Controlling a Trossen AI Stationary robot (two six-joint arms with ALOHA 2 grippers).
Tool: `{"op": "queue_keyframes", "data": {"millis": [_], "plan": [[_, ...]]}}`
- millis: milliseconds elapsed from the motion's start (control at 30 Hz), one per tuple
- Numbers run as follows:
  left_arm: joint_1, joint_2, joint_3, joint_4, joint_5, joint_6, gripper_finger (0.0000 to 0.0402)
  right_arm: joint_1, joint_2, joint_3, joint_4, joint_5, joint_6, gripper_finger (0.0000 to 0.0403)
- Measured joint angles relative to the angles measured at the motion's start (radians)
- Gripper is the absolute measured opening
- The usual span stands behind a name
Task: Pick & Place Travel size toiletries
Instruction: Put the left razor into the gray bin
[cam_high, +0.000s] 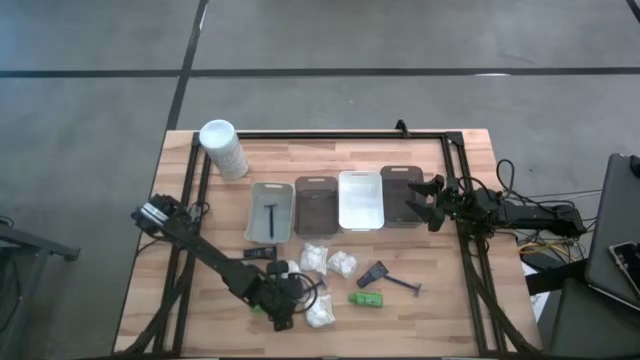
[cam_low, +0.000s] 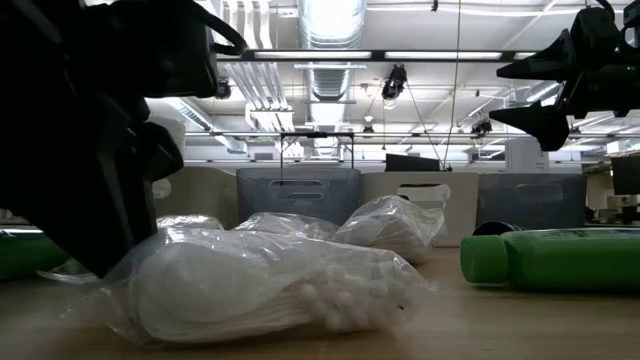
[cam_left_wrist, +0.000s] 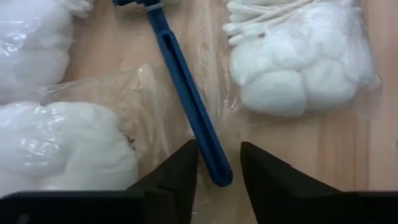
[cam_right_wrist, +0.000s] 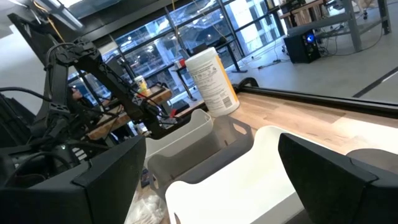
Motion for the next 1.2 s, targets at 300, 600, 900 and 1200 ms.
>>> {"op": "queue_keyframes", "data": {"millis": [300, 600, 900, 1200], "plan": [[0.018, 0.001, 0.000, -0.002, 0.002, 0.016, 0.0044, 0.000, 0.000, 0.000, 0.000, 0.000, 0.000, 0.0364], [0.024, -0.045, -0.004, -0.024, -0.042, -0.007, 0.0037, 0.000, 0.000, 0.000, 0.000, 0.000, 0.000, 0.0363], [0.041, -0.277, -0.003, -0.041, -0.167, -0.141, 0.0037, 0.000, 0.000, 0.000, 0.000, 0.000, 0.000, 0.0364], [0.026, -0.642, -0.170, -0.220, -0.504, -0.645, 0.0037, 0.000, 0.000, 0.000, 0.000, 0.000, 0.000, 0.0363]]}}
